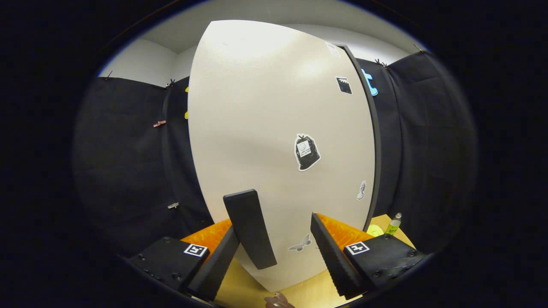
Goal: Open the shoe cabinet door, grab the shoes and put them into the shoe cabinet, then close the shoe cabinet door.
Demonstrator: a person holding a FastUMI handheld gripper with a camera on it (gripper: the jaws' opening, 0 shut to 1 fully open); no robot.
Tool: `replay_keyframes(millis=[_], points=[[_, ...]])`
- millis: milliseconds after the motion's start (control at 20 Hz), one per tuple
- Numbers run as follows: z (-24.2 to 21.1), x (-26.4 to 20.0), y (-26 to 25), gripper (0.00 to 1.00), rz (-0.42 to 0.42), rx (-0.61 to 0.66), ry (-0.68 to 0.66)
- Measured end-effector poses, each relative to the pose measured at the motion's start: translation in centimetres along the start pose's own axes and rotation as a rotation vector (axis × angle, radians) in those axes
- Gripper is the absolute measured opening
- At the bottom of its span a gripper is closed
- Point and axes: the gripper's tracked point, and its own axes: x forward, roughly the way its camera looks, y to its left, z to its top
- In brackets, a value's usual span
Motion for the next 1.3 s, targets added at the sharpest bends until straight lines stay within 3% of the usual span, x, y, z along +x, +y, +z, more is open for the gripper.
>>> replay_keyframes(millis=[450, 1300], points=[[0.6, 0.7, 2.3, 0.99, 0.015, -0.019, -0.022], [1.9, -2.8, 3.0, 0.99, 0.000, -0.077, -0.074]])
